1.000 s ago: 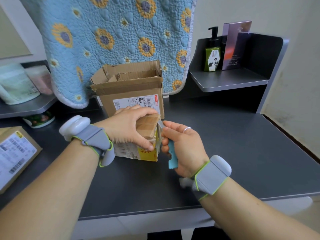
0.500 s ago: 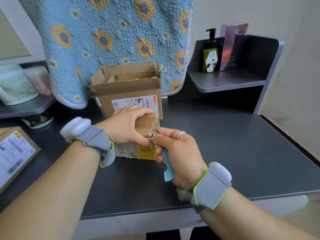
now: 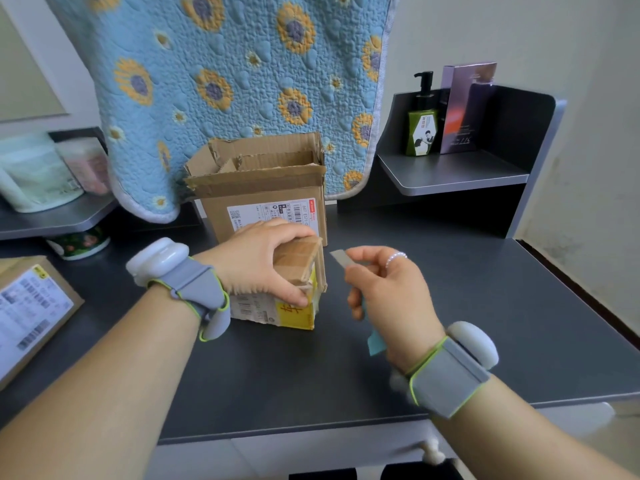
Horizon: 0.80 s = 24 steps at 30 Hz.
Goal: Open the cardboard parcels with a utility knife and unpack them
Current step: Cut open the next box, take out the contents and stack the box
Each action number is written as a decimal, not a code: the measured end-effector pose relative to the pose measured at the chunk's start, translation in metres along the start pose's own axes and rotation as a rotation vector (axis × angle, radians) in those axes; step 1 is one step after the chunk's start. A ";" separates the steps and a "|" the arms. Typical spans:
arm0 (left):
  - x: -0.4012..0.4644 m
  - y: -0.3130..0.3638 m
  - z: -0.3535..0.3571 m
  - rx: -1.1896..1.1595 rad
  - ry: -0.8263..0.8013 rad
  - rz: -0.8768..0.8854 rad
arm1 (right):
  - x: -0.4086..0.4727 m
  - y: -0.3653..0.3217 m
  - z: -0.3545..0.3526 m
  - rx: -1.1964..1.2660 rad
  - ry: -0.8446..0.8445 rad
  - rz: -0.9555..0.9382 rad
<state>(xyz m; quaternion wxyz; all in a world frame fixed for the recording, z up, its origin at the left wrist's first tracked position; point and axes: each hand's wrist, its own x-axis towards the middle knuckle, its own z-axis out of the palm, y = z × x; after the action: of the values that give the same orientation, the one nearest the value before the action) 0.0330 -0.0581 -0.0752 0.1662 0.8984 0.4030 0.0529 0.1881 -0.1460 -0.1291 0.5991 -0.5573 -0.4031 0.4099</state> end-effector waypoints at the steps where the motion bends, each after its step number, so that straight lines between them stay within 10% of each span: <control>1: 0.000 0.000 0.000 -0.004 0.002 0.013 | 0.004 0.001 -0.003 -0.115 0.024 -0.033; 16: 0.001 0.005 0.015 -0.029 0.190 0.012 | 0.036 0.005 -0.019 -0.870 -0.061 -0.037; 19: 0.000 0.004 0.016 -0.029 0.220 0.073 | 0.035 -0.001 -0.011 -0.691 0.046 -0.225; 24: -0.003 0.003 0.012 -0.010 0.299 0.121 | 0.044 -0.015 0.015 -0.458 -0.249 -0.112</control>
<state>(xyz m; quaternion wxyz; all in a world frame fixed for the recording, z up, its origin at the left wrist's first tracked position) 0.0356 -0.0647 -0.0852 0.1055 0.9023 0.3683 0.1979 0.1896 -0.1007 -0.1118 0.4247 -0.6006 -0.5861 0.3397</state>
